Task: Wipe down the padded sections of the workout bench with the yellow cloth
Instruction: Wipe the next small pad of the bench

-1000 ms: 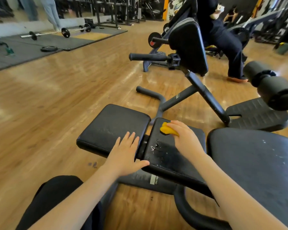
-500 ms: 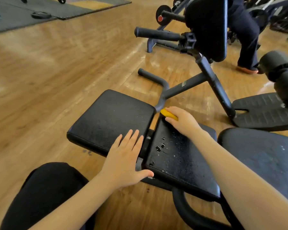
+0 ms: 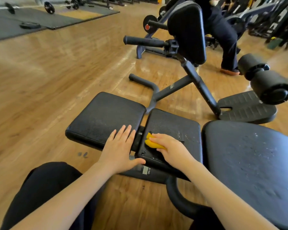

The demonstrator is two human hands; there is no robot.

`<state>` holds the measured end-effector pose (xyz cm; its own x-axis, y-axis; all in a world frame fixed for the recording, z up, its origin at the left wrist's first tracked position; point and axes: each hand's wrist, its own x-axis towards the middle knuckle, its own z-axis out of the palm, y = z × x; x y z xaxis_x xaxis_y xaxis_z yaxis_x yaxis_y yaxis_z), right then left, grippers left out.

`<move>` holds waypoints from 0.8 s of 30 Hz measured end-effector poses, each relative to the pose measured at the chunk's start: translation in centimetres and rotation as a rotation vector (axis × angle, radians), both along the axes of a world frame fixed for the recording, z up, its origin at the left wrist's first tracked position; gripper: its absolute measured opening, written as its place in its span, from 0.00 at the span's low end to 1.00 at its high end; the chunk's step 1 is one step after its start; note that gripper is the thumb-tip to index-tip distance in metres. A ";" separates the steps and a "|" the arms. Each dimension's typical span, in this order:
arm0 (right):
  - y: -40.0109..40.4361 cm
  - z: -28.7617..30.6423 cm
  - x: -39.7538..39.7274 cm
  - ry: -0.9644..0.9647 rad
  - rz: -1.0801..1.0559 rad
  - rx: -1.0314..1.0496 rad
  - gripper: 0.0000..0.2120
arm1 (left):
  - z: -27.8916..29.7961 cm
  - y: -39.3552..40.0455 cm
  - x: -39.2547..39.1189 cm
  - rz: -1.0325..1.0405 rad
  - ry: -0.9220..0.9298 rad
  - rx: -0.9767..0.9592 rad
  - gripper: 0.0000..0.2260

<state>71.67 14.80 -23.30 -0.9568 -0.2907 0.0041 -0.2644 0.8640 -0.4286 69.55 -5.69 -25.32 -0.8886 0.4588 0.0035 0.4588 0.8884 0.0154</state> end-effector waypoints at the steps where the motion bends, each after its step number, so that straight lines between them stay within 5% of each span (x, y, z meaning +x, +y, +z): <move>1: 0.0 -0.1 1.1 -0.003 0.021 0.009 0.21 | 0.1 0.0 0.0 -0.003 -0.006 -0.013 0.53; 8: 0.9 0.8 4.2 -0.053 0.049 -0.027 0.21 | 0.9 0.1 0.3 -0.024 -0.052 -0.021 0.58; 19: 2.0 2.9 -10.4 -0.060 -0.282 -0.045 0.17 | 0.0 -0.3 -0.3 -0.058 -0.008 0.053 0.56; 24: 0.4 1.5 -10.5 -0.082 -0.311 -0.010 0.20 | -0.2 -0.3 -0.3 -0.047 -0.008 0.035 0.50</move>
<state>61.14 15.20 -21.76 -0.9971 0.0154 -0.0752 0.0474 0.8937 -0.4461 69.27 -6.01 -25.51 -0.8663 0.4994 0.0131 0.4994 0.8650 0.0497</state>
